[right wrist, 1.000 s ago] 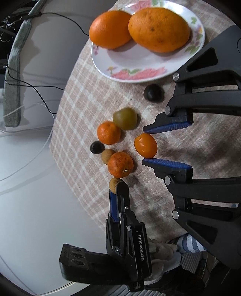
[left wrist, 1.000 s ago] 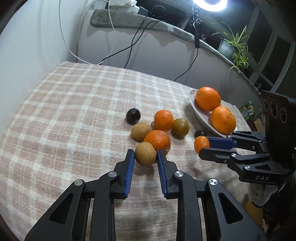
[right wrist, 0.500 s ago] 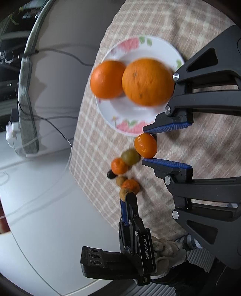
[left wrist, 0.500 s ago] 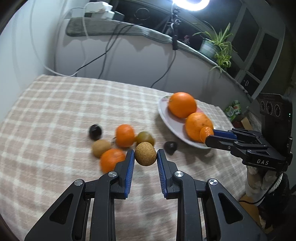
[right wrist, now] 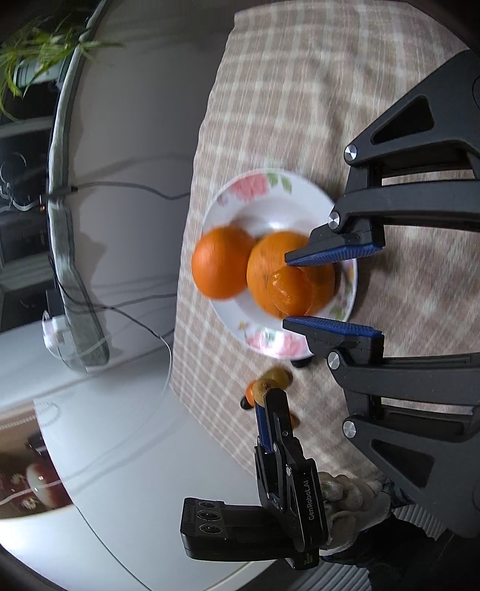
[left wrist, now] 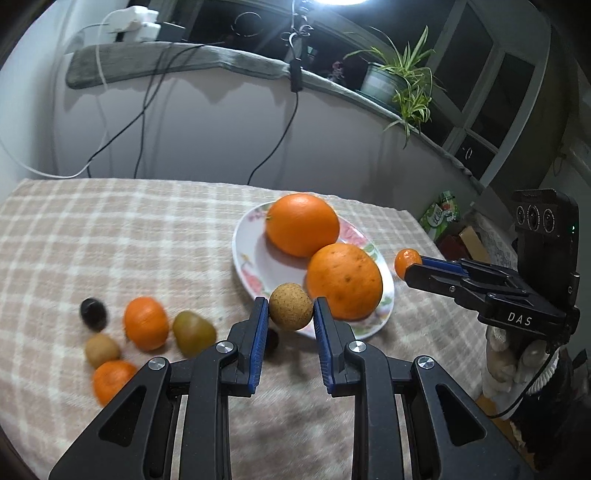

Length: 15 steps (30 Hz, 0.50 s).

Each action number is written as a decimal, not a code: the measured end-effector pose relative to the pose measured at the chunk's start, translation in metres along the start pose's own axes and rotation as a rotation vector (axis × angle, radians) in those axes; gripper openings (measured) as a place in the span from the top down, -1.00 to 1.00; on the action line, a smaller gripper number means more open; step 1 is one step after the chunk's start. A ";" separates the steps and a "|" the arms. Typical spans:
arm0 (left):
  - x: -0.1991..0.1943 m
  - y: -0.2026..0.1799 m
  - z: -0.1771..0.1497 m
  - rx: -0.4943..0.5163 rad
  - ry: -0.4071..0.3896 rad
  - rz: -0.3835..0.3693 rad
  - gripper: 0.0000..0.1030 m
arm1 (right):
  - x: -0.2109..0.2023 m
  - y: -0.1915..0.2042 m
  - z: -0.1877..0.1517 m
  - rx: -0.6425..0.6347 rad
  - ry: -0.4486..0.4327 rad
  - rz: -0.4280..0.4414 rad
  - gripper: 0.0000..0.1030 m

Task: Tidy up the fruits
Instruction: 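Carry the kiwi and tangerine onto the white plate and open both grippers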

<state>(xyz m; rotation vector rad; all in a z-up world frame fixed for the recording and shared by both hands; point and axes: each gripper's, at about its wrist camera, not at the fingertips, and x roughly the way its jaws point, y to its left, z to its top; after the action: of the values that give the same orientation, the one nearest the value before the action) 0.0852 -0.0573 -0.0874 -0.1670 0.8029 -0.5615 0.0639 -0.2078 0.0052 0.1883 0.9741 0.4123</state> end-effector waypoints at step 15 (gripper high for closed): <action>0.027 -0.011 0.008 0.025 0.031 0.040 0.55 | 0.015 -0.037 -0.002 0.045 0.030 -0.049 0.44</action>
<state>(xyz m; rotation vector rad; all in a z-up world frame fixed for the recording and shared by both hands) 0.1015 -0.0813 -0.0955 -0.1191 0.8272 -0.5367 0.0786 -0.2349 -0.0195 0.1985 1.0159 0.3495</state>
